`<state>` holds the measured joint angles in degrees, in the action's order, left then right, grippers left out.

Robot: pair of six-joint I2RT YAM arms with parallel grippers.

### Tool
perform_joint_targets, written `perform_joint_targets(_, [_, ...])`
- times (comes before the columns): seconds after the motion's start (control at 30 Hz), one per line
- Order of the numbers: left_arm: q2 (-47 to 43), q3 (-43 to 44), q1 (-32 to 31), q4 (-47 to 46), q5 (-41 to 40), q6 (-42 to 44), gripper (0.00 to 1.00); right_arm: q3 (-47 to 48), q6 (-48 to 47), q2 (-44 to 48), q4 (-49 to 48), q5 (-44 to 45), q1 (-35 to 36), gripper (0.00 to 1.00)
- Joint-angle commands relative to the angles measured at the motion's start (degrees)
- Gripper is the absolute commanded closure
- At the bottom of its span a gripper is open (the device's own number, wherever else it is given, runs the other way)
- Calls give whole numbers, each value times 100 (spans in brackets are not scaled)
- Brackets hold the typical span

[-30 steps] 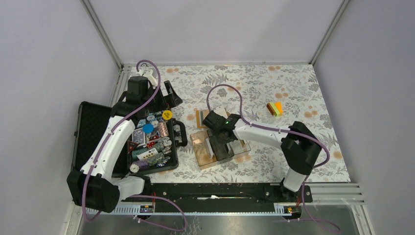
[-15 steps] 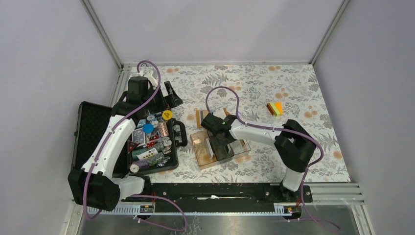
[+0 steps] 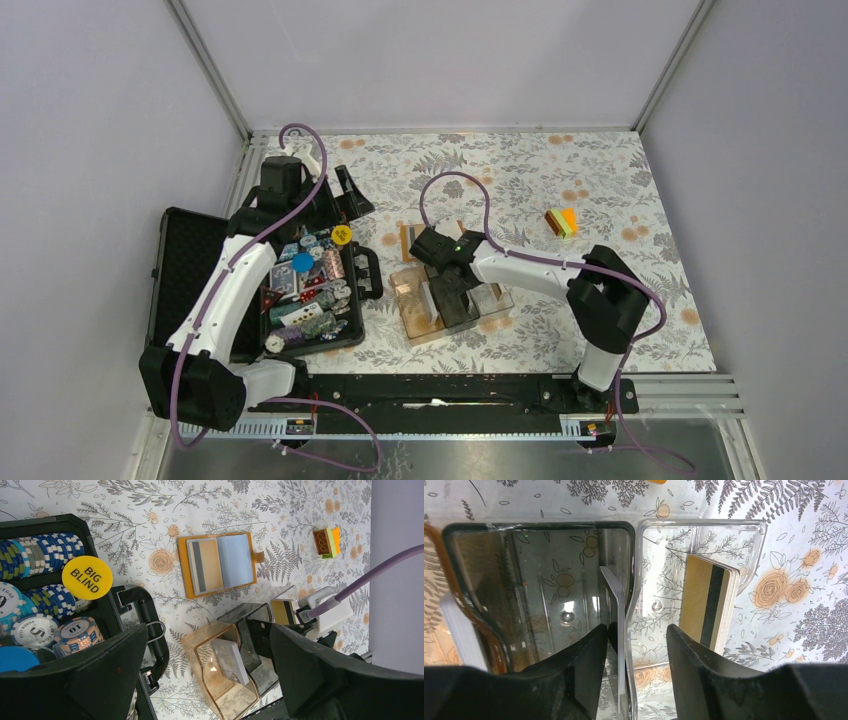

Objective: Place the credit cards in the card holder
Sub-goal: Pick up the credit card from the storage box.

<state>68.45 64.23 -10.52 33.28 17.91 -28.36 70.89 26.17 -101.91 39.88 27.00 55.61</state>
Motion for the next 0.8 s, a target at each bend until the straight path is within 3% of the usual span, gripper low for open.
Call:
perform_joint_targets(0.0, [3,-11,44,-304,125,-36,2,296,71,246,282,167,53,49])
perform_joint_targets(0.43, [30,-24,77,-330,179,-56,2,398,88,412,313,-164,72,77])
perform_joint_targets(0.77, [43,-56,86,-348,174,-72,2,444,147,794,374,-619,72,88])
